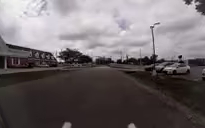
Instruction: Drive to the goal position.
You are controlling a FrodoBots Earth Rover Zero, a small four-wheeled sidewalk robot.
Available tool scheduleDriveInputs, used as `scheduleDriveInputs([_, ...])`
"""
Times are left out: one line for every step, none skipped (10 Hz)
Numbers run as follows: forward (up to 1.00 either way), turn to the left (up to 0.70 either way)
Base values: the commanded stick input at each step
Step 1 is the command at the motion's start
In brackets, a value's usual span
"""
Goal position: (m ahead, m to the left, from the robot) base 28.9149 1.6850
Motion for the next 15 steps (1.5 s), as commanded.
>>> scheduleDriveInputs([0.45,0.0])
scheduleDriveInputs([0.45,0.0])
scheduleDriveInputs([0.45,0.0])
scheduleDriveInputs([0.45,0.0])
scheduleDriveInputs([0.45,0.0])
scheduleDriveInputs([0.45,0.0])
scheduleDriveInputs([0.45,0.0])
scheduleDriveInputs([0.45,0.0])
scheduleDriveInputs([0.45,0.0])
scheduleDriveInputs([0.45,0.0])
scheduleDriveInputs([0.45,0.0])
scheduleDriveInputs([0.45,0.0])
scheduleDriveInputs([0.45,0.0])
scheduleDriveInputs([0.45,0.0])
scheduleDriveInputs([0.45,0.0])
